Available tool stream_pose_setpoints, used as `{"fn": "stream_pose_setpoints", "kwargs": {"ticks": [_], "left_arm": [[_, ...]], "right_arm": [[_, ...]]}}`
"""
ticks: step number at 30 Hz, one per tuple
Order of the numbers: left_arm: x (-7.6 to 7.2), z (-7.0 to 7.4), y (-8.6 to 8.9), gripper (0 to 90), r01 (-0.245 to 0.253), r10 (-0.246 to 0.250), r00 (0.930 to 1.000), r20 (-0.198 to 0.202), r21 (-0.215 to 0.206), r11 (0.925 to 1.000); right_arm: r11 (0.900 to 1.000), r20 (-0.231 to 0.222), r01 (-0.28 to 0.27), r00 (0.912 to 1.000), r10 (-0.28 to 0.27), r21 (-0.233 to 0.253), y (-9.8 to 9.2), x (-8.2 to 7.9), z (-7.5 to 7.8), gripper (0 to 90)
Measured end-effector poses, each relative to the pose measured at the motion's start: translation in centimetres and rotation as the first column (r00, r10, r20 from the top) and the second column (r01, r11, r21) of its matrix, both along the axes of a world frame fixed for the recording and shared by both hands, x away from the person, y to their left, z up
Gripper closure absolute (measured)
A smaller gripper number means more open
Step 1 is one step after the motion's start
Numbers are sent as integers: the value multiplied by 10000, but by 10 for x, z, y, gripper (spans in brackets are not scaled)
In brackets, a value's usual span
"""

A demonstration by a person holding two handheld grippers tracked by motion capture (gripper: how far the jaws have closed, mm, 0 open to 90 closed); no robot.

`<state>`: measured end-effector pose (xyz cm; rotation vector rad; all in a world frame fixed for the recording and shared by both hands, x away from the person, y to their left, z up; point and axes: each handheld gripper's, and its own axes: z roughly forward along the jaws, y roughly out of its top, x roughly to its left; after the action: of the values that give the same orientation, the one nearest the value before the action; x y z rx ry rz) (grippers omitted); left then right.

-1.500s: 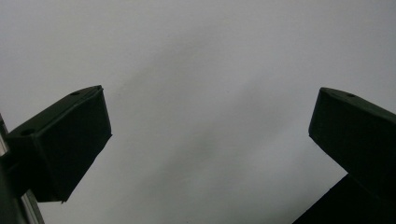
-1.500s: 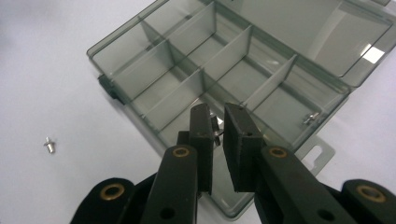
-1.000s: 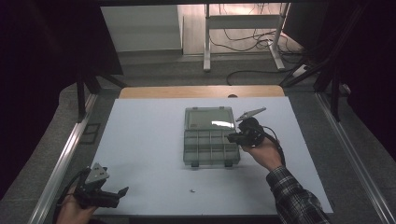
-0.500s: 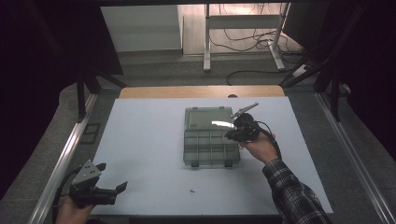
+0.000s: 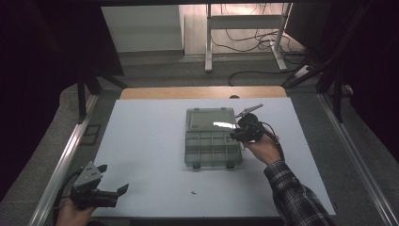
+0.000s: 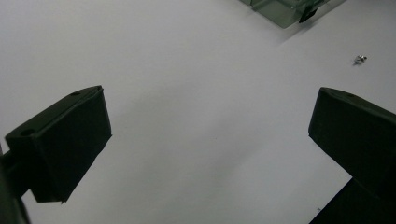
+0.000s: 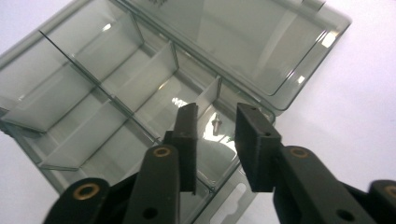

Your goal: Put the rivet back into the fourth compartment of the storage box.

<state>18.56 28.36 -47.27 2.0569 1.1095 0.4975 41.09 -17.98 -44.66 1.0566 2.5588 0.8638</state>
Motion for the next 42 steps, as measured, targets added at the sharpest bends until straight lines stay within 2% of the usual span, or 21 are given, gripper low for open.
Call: {"fn": "stream_pose_setpoints", "kwargs": {"ticks": [7, 11, 13, 15, 19, 23, 28, 33, 36, 42], "left_arm": [[0, 0, -2, 0, 85, -85, 10000, -25, 151, 9998], [0, 0, -2, 0, 82, -81, 10000, -11, 165, 9998], [0, 0, -2, 0, 81, -81, 10000, -4, 178, 9998], [0, 0, -2, 0, 94, -94, 10000, -10, 197, 9998], [0, 0, -2, 0, 122, -121, 9999, -16, 243, 9996], [0, 0, -2, 0, 134, -134, 9999, -3, 283, 9995], [0, 0, -3, 0, 201, -200, 9998, -42, 314, 9993], [0, -2, -5, 0, 365, -357, 9992, -172, 469, 9982], [0, -1, -6, 0, 365, -360, 9993, -113, 483, 9982], [-1, 0, -4, 0, 263, -263, 9997, -17, 391, 9989]], "right_arm": [[9993, 263, 4, 9997, -14, 378, -9, -18, 8, 531], [9979, 200, -15, 9998, 2, 654, -12, -25, 11, 491], [9956, 135, -217, 9997, 206, 915, -13, -32, 14, 465], [9949, 142, -329, 9994, 317, 957, -13, -35, 15, 456], [9940, 319, -608, 9978, 582, 909, -10, -45, 18, 386], [9936, 491, -728, 9964, 687, 862, -7, -54, 20, 276], [9902, 465, -1037, 9939, 997, 940, -3, -66, 20, 148], [9897, 544, -1149, 9924, 1105, 853, 0, -76, 19, 71], [9883, 621, -1301, 9902, 1253, 795, 3, -83, 17, 24], [9773, 515, -1950, 9802, 1912, 833, 10, -95, 11, 0]]}}
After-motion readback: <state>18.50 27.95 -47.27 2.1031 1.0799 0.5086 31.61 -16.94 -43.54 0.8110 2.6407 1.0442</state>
